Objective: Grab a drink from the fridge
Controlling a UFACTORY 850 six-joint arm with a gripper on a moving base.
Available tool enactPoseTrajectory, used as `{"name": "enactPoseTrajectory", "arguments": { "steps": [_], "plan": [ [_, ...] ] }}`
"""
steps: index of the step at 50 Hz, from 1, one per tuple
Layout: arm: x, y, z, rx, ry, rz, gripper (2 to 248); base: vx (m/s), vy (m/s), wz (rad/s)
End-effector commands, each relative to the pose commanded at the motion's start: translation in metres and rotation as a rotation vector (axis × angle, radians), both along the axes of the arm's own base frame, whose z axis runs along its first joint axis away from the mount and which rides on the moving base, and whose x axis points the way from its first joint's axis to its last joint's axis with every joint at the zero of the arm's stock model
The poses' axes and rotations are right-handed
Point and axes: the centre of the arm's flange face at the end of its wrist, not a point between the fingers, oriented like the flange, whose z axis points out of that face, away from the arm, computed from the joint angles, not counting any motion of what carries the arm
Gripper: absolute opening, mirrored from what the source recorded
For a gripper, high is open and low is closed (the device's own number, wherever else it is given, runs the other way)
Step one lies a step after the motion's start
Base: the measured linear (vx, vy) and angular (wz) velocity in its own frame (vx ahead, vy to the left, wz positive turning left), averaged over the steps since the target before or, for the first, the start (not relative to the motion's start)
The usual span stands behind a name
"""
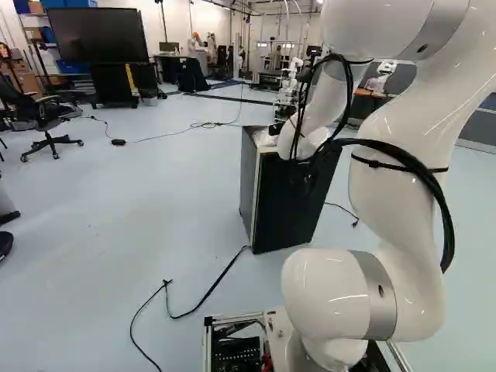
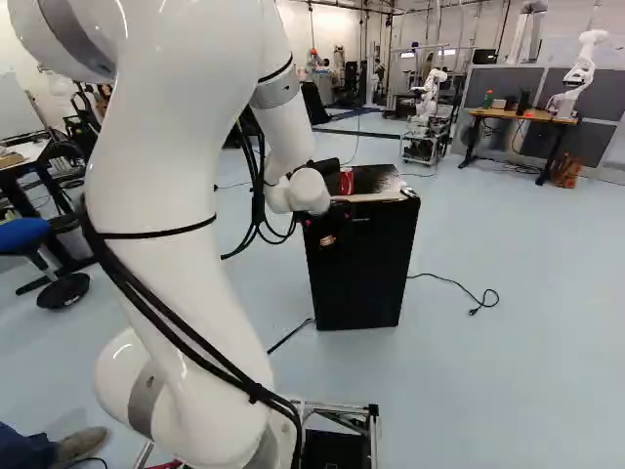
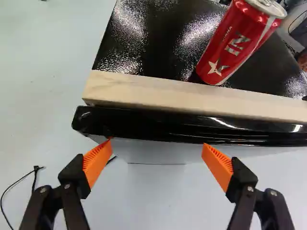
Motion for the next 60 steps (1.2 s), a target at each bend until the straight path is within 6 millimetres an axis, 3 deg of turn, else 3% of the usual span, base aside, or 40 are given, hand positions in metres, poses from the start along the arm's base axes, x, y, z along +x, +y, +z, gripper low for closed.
{"name": "enactPoseTrajectory", "arguments": {
  "steps": [33, 60],
  "plan": [
    [-0.001, 0.000, 0.000, 0.000, 0.001, 0.000, 247, 0.000, 0.000, 0.000],
    [-0.045, 0.003, 0.004, 0.008, -0.006, -0.014, 247, 0.000, 0.000, 0.000]
  ]
}}
